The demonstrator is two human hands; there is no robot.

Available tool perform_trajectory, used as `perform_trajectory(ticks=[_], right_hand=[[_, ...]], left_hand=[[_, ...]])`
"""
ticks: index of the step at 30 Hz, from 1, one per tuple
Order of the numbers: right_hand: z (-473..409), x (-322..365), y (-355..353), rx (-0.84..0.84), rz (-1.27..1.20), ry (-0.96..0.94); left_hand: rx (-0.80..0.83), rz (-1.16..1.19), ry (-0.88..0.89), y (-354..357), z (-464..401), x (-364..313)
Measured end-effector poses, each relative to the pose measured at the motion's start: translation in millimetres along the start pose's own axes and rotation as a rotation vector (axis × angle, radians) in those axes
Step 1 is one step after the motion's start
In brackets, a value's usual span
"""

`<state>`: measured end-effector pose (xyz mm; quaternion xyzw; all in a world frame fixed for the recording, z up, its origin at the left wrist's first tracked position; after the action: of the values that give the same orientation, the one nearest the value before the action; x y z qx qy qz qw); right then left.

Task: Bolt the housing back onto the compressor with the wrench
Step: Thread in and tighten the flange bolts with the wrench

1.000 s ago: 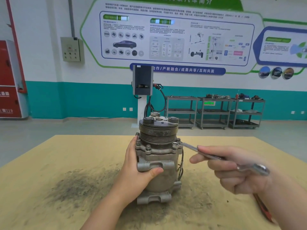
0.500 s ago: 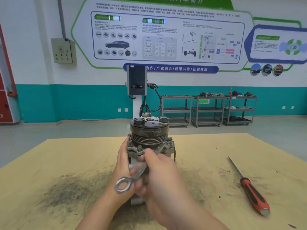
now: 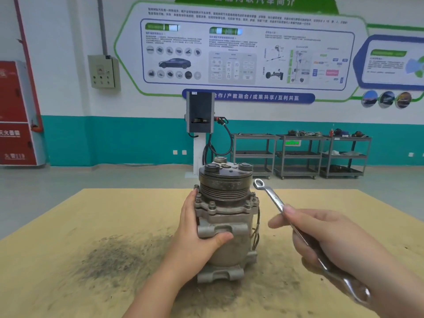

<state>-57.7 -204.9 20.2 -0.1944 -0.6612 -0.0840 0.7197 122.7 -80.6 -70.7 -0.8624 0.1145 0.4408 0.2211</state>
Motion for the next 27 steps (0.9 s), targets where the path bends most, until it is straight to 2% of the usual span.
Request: perform_trajectory(ticks=[3, 9, 21, 25, 27], right_hand=[[-9, -7, -14, 0.092, -0.009, 0.138], [-33, -6, -24, 0.216, 0.019, 0.245], [-78, 35, -60, 0.585, 0.26, 0.483], [-83, 34, -58, 0.747, 0.135, 0.553], [-79, 22, -55, 0.768, 0.004, 0.56]], left_hand=[[0.009, 0.041, 0.005, -4, -6, 0], [0.013, 0.073, 0.012, -4, -6, -4], [0.017, 0.068, 0.009, -4, -6, -4], [0.027, 0.06, 0.001, -5, -6, -3], [0.025, 0.057, 0.001, -5, -7, -2]])
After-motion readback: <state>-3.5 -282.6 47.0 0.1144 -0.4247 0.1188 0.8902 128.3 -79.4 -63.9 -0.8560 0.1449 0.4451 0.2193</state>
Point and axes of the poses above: each hand's wrist, its own z-axis away from the middle knuckle, its own y-axis out of the palm, x = y × z, the point moved 4 cm from there along -z, towards the middle knuckle, and after that the axes turned 5 degrees about y, right-handed, at the moved point
